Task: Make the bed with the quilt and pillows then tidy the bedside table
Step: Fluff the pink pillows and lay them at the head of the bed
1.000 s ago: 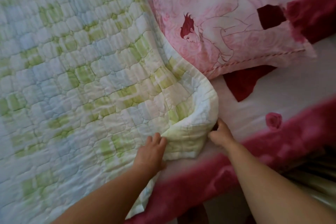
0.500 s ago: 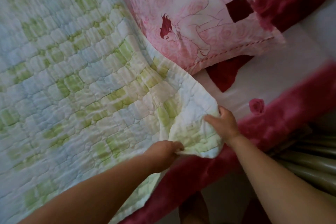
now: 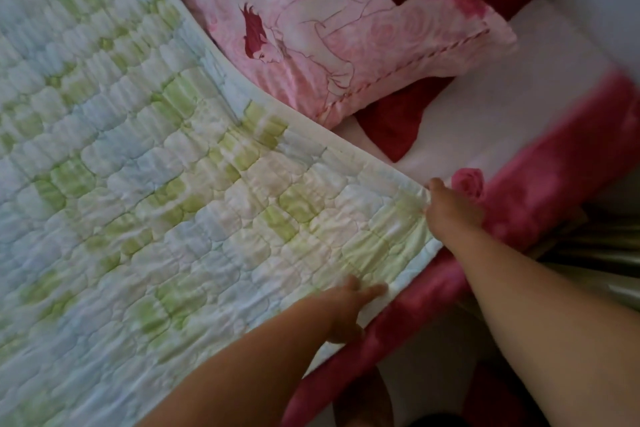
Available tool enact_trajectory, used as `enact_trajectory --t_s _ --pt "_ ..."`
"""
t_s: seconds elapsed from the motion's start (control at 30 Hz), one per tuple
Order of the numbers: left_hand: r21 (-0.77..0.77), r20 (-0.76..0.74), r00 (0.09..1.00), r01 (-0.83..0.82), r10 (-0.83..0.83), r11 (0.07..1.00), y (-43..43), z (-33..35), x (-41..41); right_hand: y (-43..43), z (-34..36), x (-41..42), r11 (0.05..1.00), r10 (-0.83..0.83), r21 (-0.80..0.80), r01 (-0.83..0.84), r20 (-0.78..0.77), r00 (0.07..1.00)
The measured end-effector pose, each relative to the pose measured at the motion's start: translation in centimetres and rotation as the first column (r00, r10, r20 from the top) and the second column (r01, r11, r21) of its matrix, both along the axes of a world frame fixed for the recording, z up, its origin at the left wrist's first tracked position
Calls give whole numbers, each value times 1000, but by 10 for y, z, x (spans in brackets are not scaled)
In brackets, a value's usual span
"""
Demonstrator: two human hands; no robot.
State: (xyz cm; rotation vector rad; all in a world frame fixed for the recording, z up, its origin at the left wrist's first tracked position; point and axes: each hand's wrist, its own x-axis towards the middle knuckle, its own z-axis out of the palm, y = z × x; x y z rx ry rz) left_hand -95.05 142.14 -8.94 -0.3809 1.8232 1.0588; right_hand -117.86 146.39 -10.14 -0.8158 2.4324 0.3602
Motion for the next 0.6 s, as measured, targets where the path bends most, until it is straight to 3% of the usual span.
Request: enact_trajectory --t_s 0.1,0.17,0.23,0.3,0.33,0.4,0.5,0.6 --pt "23 15 1000 22 -22 1000 0 -5 -3 1 -7 -7 997 -34 -64 32 -35 999" --pt "31 7 999 -39 38 999 -5 -7 -7 -1 -2 -4 986 72 -139 -97 -176 982" --pt "-32 -7 982 -189 189 981 -16 -2 -17 -4 7 5 911 160 -339 -237 -239 958" --pt "-118 -38 962 -274 271 954 -31 7 -25 -3 16 18 842 225 -499 -207 -25 974" --pt "-146 -52 961 -275 271 950 -39 12 -28 -3 18 21 869 236 -473 -149 131 963" --pt "-171 -43 968 -250 246 953 -54 25 -31 0 13 23 973 185 -195 -120 358 915" --pt "-205 -27 965 -259 259 944 -77 51 -34 -19 25 17 992 91 37 -119 436 895" --pt "-264 -64 946 -323 318 909 -98 77 -29 -56 54 22 990 133 -18 -139 437 890"
